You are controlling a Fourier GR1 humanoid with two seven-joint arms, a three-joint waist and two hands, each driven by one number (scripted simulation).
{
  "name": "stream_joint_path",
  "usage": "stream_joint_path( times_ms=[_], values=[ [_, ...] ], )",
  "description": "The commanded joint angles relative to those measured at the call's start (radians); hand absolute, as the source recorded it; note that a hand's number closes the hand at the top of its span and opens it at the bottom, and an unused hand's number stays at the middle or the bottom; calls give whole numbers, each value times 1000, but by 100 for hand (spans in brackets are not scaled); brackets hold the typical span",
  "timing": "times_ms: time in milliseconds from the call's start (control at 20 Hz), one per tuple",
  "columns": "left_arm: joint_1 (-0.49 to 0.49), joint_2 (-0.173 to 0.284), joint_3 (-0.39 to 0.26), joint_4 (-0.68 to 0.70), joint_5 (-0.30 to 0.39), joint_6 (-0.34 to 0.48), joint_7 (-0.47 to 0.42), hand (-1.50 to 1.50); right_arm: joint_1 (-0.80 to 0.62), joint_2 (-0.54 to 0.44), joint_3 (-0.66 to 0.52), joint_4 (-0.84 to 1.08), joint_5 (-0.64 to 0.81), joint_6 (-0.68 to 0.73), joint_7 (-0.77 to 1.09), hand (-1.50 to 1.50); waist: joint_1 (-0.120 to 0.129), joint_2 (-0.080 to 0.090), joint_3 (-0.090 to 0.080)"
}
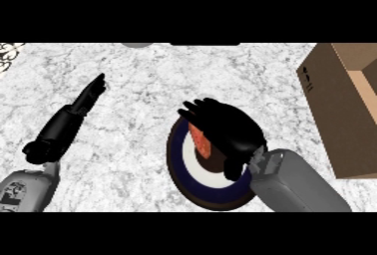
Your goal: Pick the sweet potato from the plate and place it in the cardboard box
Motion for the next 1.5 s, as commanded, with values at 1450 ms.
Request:
stream_joint_path(
  times_ms=[1450],
  values=[
    [12,-139,106,-23,-128,-100,6,0,15,170,-160,452,354,-164,-340,-150,1,0,0]
  ],
)
